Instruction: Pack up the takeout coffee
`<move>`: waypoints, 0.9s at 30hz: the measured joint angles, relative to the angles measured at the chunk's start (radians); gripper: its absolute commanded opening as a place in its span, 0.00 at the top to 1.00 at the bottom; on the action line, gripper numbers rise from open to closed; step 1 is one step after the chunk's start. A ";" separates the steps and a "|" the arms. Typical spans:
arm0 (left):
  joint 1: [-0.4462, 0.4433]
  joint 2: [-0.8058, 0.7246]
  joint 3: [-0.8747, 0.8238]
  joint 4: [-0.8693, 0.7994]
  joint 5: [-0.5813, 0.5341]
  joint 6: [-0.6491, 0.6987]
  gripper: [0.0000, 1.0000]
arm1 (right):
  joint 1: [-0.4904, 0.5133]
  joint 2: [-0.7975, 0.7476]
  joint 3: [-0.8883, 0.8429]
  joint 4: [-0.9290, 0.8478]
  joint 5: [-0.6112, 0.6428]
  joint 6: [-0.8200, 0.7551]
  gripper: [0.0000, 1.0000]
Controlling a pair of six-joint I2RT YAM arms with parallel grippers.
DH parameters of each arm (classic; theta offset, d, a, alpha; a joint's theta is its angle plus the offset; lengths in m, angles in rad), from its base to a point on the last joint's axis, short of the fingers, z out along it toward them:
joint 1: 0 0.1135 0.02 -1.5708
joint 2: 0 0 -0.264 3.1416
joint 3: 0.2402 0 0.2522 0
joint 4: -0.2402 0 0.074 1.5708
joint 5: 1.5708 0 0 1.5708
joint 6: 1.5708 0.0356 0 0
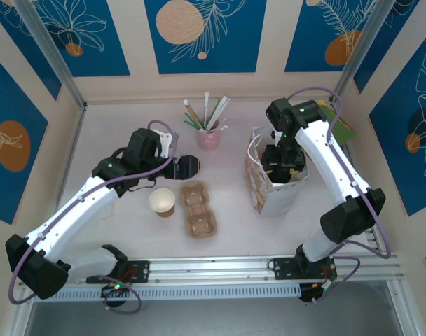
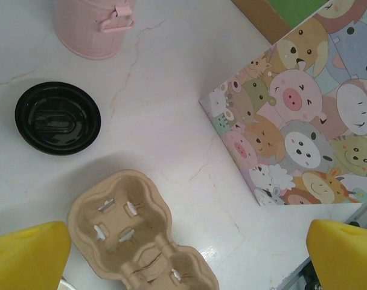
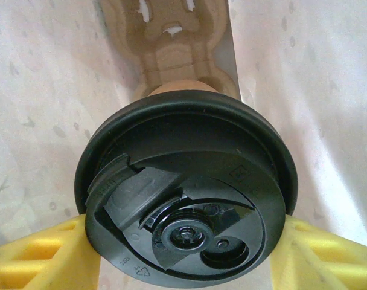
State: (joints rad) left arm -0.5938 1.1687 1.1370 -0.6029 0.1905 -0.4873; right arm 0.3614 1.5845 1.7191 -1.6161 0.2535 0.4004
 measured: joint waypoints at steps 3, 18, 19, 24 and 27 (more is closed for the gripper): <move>0.000 0.000 -0.003 0.002 0.001 0.000 0.00 | 0.005 0.005 -0.025 0.006 0.000 -0.006 0.36; 0.000 0.000 -0.003 0.002 0.001 0.000 0.00 | 0.036 0.010 -0.101 0.060 -0.004 -0.034 0.36; 0.000 0.000 -0.003 0.002 0.001 0.000 0.00 | 0.036 0.010 -0.106 0.063 -0.004 -0.035 0.36; 0.000 0.000 -0.003 0.002 0.001 0.000 0.00 | 0.036 0.011 -0.125 0.080 -0.008 -0.038 0.36; 0.000 0.000 -0.003 0.002 0.001 0.000 0.00 | 0.036 0.016 -0.131 0.087 -0.011 -0.041 0.36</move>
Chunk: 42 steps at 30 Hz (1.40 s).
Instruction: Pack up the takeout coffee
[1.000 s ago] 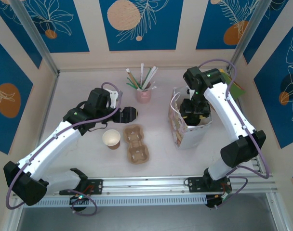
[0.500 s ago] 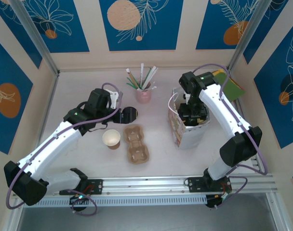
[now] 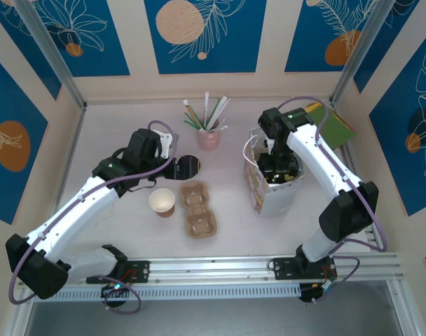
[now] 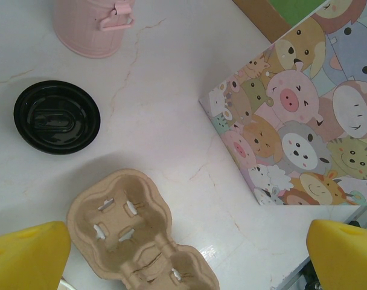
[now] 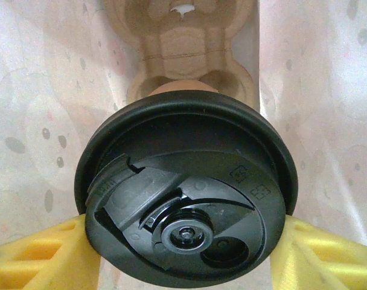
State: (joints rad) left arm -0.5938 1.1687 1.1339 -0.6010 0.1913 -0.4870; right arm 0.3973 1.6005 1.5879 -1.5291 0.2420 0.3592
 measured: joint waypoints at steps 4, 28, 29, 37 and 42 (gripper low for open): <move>0.000 0.000 0.000 0.000 0.000 0.000 0.00 | 0.000 0.005 -0.017 0.014 -0.007 -0.003 0.36; 0.000 0.000 0.000 -0.001 0.000 0.000 0.00 | -0.003 0.008 -0.048 0.037 -0.014 -0.011 0.36; 0.000 0.000 0.000 -0.001 0.000 0.000 0.00 | -0.003 0.008 -0.048 0.038 -0.014 -0.011 0.36; 0.000 0.000 0.000 -0.001 0.000 0.000 0.00 | -0.003 0.008 -0.048 0.037 -0.014 -0.011 0.36; 0.000 0.000 0.000 -0.001 0.000 0.000 0.00 | -0.005 0.008 -0.048 0.037 -0.014 -0.011 0.36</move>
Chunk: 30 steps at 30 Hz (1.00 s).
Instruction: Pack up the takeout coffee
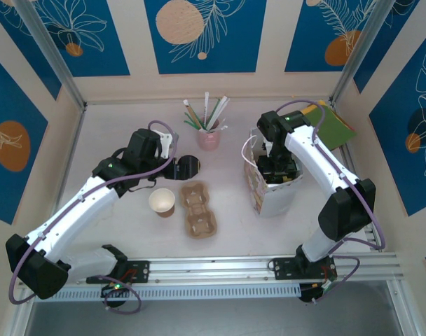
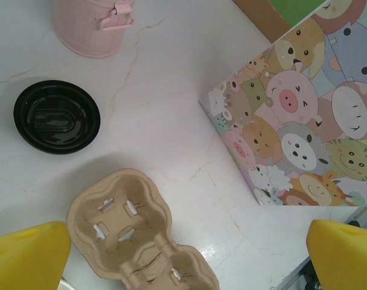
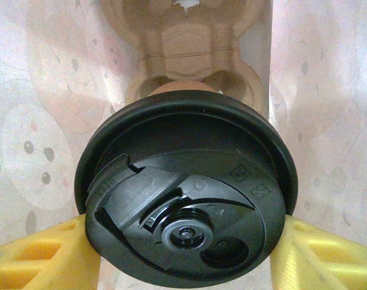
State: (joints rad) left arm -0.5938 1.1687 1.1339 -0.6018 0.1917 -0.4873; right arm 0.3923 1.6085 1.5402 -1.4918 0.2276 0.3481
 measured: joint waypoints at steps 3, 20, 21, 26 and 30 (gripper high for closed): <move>0.000 0.000 0.000 0.000 0.000 0.000 0.00 | 0.000 0.000 0.000 0.000 0.000 0.000 0.36; 0.000 0.000 0.000 0.000 0.000 0.000 0.00 | 0.000 -0.003 -0.020 0.000 0.000 0.001 0.36; 0.000 0.000 0.000 0.000 0.000 0.000 0.00 | 0.000 -0.004 -0.024 0.001 0.000 0.000 0.36; 0.000 0.000 0.000 0.000 0.000 0.000 0.00 | -0.001 -0.011 -0.037 0.000 0.000 0.001 0.36; 0.000 0.000 0.000 0.000 0.000 0.000 0.00 | -0.002 -0.016 -0.043 -0.001 0.000 0.001 0.36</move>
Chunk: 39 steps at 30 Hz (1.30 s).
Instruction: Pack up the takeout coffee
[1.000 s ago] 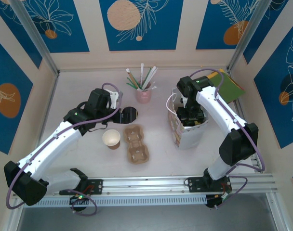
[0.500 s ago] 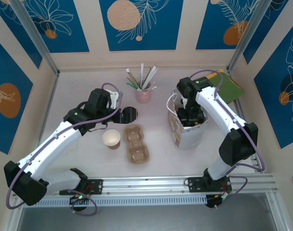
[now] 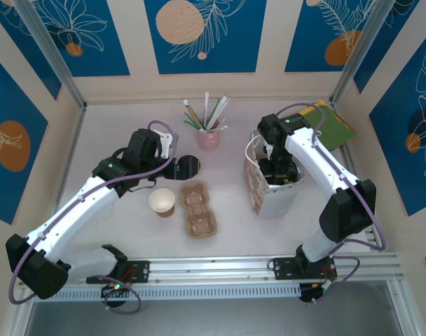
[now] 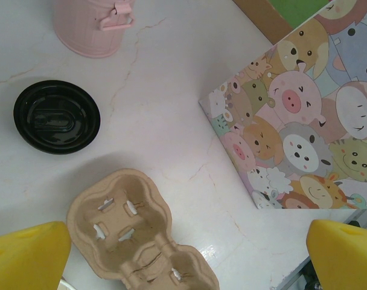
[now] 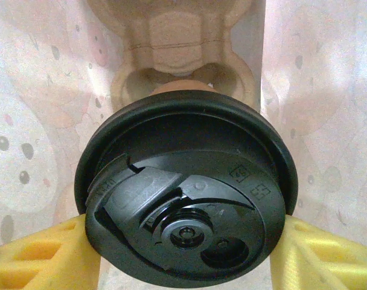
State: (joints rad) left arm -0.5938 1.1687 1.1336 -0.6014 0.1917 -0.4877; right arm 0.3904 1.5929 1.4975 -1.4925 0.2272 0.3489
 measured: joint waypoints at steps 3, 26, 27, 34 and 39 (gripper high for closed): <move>0.000 0.000 0.000 0.000 0.000 0.000 0.00 | 0.000 -0.001 -0.002 0.000 0.000 0.000 0.36; 0.000 -0.001 -0.010 0.000 0.003 -0.003 0.00 | 0.000 -0.002 -0.008 0.001 0.000 0.000 0.36; 0.000 -0.002 -0.010 -0.001 0.000 -0.003 0.00 | 0.000 -0.002 -0.008 0.000 0.000 0.000 0.36; 0.000 -0.018 -0.011 -0.005 -0.036 -0.003 0.00 | 0.000 -0.008 -0.008 0.000 0.000 0.000 0.36; 0.001 -0.029 -0.013 -0.009 -0.068 -0.004 0.00 | 0.000 -0.009 -0.008 0.001 0.000 0.000 0.36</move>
State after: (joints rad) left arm -0.5930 1.1400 1.1206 -0.6102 0.1238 -0.4915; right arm 0.3904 1.5841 1.4895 -1.4918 0.2272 0.3489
